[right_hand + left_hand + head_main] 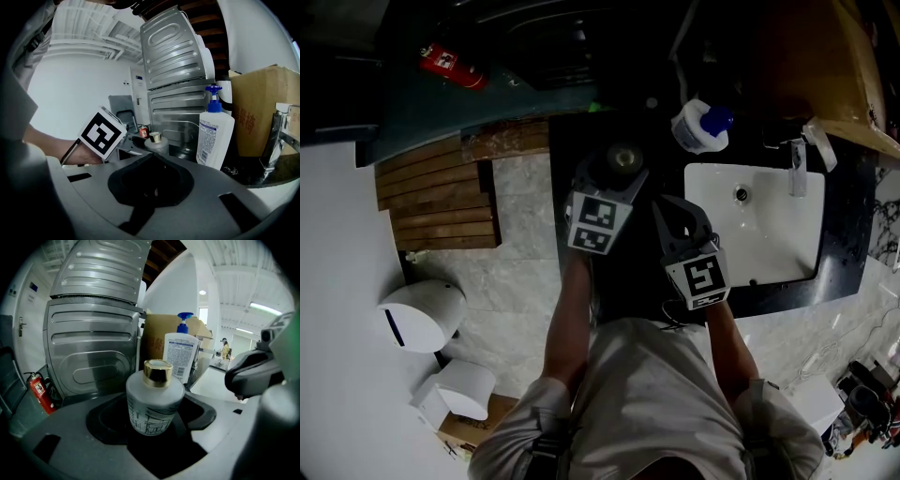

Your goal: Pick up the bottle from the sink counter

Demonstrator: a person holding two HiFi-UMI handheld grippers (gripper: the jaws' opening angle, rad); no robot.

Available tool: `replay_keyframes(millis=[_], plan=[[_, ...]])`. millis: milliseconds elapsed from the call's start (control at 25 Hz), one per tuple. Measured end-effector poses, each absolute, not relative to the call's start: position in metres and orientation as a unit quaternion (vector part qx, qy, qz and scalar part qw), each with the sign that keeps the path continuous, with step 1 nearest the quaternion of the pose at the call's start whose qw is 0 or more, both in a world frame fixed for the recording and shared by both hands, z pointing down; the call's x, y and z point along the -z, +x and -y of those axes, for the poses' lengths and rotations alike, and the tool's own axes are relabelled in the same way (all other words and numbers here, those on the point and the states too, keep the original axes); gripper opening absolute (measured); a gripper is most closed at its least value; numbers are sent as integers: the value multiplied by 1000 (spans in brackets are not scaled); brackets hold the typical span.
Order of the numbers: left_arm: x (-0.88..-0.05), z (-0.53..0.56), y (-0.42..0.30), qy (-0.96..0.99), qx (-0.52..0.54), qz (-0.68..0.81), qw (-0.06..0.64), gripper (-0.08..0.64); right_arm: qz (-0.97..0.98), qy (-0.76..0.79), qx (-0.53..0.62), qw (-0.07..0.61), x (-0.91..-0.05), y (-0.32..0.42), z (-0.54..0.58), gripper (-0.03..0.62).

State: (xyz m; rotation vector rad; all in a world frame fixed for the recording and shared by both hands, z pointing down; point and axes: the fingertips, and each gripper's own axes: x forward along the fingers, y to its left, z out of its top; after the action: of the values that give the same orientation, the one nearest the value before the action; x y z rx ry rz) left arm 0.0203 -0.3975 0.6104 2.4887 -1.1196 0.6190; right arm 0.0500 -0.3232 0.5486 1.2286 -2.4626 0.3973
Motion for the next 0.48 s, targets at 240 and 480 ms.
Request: replay_keyframes(millis=[240,480], plan=[[-609,392,19,877,-216,395,169,322,870,440,-133,181,-544,53,319,-5],[-595,385,19,882,-206,393,160,322,868,447,-126,175,-535,55,314,-5]])
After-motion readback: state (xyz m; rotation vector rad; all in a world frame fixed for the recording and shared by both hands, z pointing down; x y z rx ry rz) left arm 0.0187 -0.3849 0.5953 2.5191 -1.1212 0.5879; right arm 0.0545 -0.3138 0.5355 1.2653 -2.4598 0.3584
